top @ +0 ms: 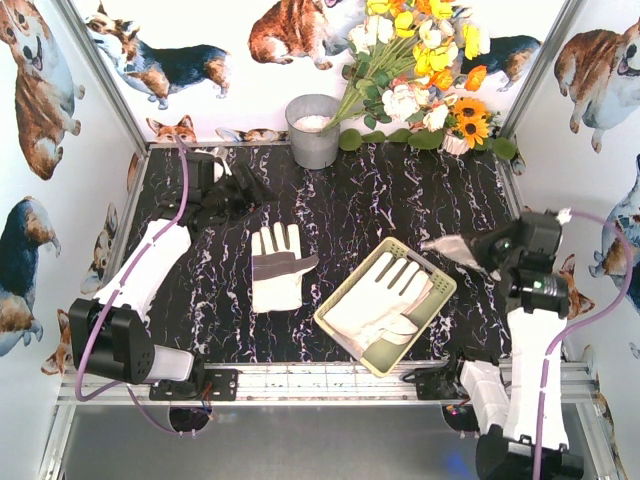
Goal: Put the gloves into the storage basket
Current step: Pick up the glove from the center of the board.
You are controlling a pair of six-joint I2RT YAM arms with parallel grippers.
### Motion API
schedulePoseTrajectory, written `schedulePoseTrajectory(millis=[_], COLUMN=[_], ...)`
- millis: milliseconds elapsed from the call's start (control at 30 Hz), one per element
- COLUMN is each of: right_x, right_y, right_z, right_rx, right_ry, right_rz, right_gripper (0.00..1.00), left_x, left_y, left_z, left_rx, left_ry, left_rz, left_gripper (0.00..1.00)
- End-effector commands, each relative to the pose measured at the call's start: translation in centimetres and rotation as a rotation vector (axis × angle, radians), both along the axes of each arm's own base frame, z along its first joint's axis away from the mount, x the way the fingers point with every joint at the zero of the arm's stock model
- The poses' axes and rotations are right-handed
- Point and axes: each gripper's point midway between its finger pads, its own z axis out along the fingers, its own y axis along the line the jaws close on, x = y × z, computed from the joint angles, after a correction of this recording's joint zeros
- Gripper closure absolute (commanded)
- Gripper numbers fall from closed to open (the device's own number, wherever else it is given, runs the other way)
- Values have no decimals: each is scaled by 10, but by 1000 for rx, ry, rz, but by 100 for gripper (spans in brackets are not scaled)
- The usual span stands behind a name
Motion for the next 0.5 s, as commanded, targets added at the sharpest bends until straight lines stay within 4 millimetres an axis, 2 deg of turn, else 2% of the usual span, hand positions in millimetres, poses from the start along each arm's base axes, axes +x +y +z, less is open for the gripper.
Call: schedulePoseTrajectory(millis=[0,100,200,400,467], right_x=[12,15,16,22,25], right_y=[9,22,44,91,107], right_z=[60,74,83,86,86], right_rx=[-44,-52,-56,-85,-78], right_ry=[-132,-152,-162,-143,-139], right_rz=[85,146,233,392,436], right_gripper=[100,100,100,100,100], left_x=[-1,-6,-14,-35,-45], left_y=[-21,-37,-56,-99,-117], left_z=[37,50,60,70,79], left_rx=[-58,-36,10,73,65], left_ry=[-111,-180,-254,-356,-404], left_rz=[-87,-190,-300,-520,-584], left_gripper=[26,26,25,25,25])
